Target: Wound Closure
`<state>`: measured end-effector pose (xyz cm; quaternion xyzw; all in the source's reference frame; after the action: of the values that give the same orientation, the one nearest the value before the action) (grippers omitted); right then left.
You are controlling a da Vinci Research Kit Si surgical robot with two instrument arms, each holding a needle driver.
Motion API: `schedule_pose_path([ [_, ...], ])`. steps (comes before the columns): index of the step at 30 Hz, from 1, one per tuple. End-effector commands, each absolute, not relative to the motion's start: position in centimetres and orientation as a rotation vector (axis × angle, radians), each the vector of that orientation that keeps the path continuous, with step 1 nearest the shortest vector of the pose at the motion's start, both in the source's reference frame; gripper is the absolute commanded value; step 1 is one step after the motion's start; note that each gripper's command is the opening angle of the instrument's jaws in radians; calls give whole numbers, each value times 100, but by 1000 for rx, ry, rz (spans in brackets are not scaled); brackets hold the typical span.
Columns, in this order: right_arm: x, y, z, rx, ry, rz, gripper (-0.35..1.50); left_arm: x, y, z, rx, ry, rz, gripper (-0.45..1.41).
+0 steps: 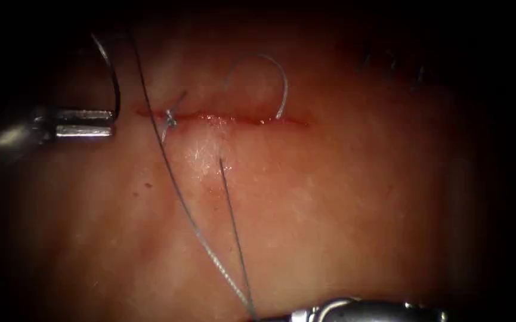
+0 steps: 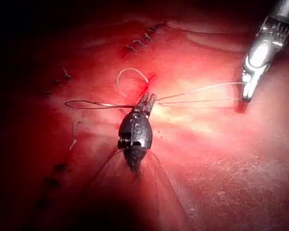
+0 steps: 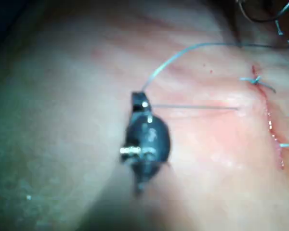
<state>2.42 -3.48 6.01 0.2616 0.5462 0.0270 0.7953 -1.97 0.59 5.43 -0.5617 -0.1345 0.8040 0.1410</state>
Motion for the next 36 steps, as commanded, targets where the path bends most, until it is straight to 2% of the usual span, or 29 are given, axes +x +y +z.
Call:
schedule_pose_path([
  [1, 250, -353, 604, 567, 1178, 54, -35, -201, 62, 549, -1626, -387, 2322, -45],
  [3, 253, -351, 603, 569, 1207, 44, -33, -201, 62, 550, -1624, -388, 2325, -45],
  [4, 254, -342, 606, 503, 1237, 97, 66, -201, 62, 550, -1624, -388, 2326, -45],
  [5, 254, -342, 606, 503, 1237, 97, 66, -201, 62, 550, -1624, -388, 2326, -45],
  [6, 252, -331, 612, 420, 1251, 182, 137, -201, 62, 550, -1624, -388, 2326, -45],
  [7, 251, -326, 614, 393, 1248, 200, 145, -201, 62, 550, -1624, -388, 2326, -45],
  [9, 237, -308, 623, 360, 1230, 238, 148, -201, 62, 550, -1627, -392, 2325, -45],
  [12, 215, -293, 632, 327, 1240, 258, 142, -199, 63, 553, -1629, -393, 2326, -45],
  [17, 211, -276, 652, 283, 1220, 278, 138, -202, 61, 555, -1622, -393, 2327, -45],
  [18, 215, -267, 661, 266, 1217, 282, 133, -204, 60, 556, -1623, -401, 2322, -45],
  [36, 285, -207, 711, 110, 1241, 339, 128, -208, 57, 558, -1622, -413, 2323, -45],
])
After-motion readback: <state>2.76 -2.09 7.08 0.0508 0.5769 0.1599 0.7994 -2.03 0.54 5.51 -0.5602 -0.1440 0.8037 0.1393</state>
